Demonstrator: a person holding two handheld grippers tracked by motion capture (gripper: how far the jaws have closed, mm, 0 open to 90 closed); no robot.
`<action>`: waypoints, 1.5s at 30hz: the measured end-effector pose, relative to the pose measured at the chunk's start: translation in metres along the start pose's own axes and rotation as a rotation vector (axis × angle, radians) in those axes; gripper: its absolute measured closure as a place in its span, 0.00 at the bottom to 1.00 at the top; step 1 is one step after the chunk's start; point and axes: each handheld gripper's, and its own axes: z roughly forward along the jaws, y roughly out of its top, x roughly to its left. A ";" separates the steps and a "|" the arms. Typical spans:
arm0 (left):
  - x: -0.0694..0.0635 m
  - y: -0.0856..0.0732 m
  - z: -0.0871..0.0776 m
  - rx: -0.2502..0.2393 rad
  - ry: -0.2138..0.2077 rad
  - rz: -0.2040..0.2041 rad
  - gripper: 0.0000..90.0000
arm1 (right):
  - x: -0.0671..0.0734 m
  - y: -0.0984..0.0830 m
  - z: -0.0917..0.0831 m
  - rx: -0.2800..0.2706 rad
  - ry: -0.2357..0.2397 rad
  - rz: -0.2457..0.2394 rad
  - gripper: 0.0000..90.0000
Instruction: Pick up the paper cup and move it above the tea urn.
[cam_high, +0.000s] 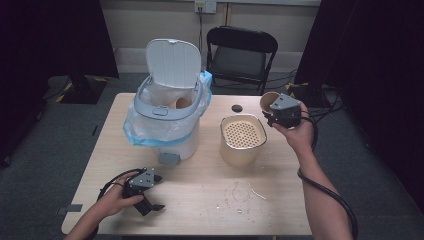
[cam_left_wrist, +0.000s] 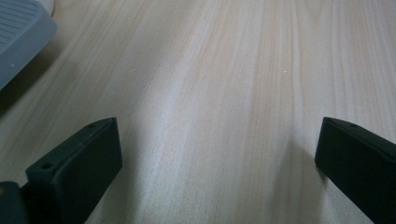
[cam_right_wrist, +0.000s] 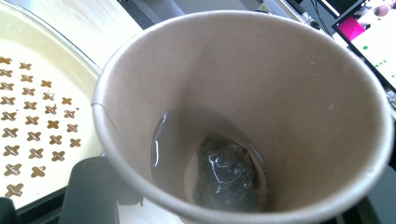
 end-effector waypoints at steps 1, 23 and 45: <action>0.000 0.000 0.000 0.000 -0.001 0.001 0.00 | 0.001 0.001 0.000 0.000 -0.002 -0.005 0.36; 0.001 0.000 0.000 0.000 0.009 0.010 0.00 | 0.011 0.017 0.000 0.040 -0.085 -0.240 0.36; 0.001 0.000 0.000 0.000 0.010 0.010 0.00 | 0.026 0.032 -0.007 0.089 -0.176 -0.484 0.36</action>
